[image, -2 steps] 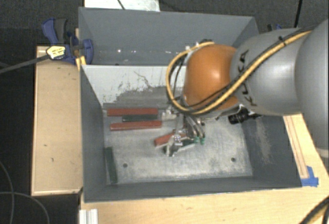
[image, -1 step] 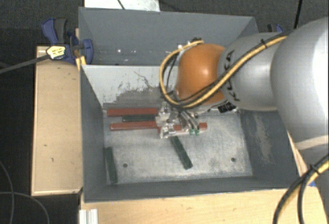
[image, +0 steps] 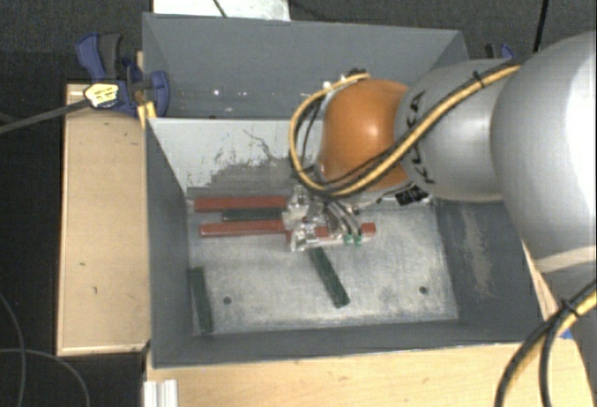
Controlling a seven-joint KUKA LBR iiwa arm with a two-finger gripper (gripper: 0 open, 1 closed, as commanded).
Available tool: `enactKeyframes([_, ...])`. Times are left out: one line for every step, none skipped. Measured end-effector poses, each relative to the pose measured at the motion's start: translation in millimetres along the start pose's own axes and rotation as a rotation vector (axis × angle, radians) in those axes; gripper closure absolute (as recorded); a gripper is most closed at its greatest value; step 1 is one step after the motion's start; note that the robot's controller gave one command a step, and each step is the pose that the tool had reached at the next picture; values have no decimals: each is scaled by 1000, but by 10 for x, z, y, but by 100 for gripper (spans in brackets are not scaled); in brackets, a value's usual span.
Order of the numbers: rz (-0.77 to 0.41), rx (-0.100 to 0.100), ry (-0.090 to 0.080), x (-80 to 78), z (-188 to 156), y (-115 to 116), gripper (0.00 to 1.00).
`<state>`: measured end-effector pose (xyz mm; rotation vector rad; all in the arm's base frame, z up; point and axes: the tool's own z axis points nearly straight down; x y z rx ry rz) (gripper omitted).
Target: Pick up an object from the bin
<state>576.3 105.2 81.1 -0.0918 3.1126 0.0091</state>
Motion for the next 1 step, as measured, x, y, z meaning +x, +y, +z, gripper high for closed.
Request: enactKeyframes([1, 5, 28, 155, -1986, -266, 100])
